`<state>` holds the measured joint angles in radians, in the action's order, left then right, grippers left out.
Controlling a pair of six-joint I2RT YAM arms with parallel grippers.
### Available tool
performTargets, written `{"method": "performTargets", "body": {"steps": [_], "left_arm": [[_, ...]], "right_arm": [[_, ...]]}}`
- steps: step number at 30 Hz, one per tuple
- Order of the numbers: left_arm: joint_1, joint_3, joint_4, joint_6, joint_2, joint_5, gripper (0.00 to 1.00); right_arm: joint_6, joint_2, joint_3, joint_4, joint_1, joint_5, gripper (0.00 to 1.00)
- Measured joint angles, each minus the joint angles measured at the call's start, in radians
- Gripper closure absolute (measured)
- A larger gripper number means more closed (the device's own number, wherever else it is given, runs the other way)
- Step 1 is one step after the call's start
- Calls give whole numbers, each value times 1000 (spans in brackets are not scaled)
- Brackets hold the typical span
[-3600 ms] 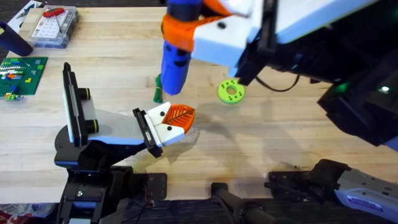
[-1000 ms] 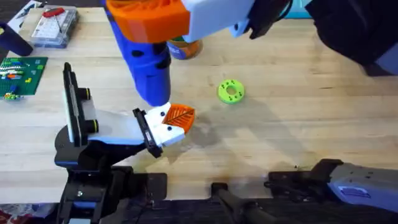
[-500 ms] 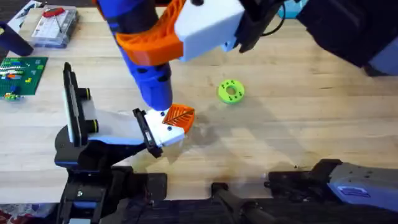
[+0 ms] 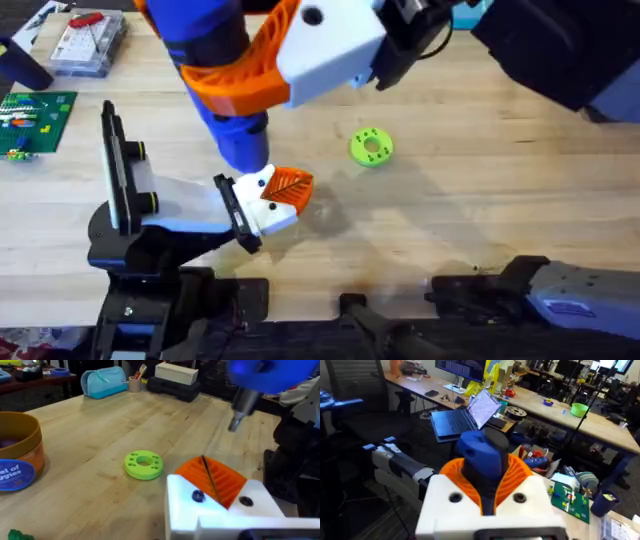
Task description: Pick up the gripper from the table and insert it into the empty holder that is missing its gripper. Then pick up a screw, insert it into the mounting hole, and use the screwdriver to tighten it. Finally, clean up the table by picking up the vegetable and placing it into the bucket.
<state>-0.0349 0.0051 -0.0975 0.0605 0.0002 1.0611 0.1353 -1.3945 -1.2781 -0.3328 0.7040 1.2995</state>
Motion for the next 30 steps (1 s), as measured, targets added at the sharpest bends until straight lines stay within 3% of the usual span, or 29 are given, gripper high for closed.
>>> {"method": "performTargets", "body": {"steps": [30], "left_arm": [[0, 0, 0, 0, 0, 0, 981]], "right_arm": [[15, -19, 69, 21, 12, -47, 921]]}}
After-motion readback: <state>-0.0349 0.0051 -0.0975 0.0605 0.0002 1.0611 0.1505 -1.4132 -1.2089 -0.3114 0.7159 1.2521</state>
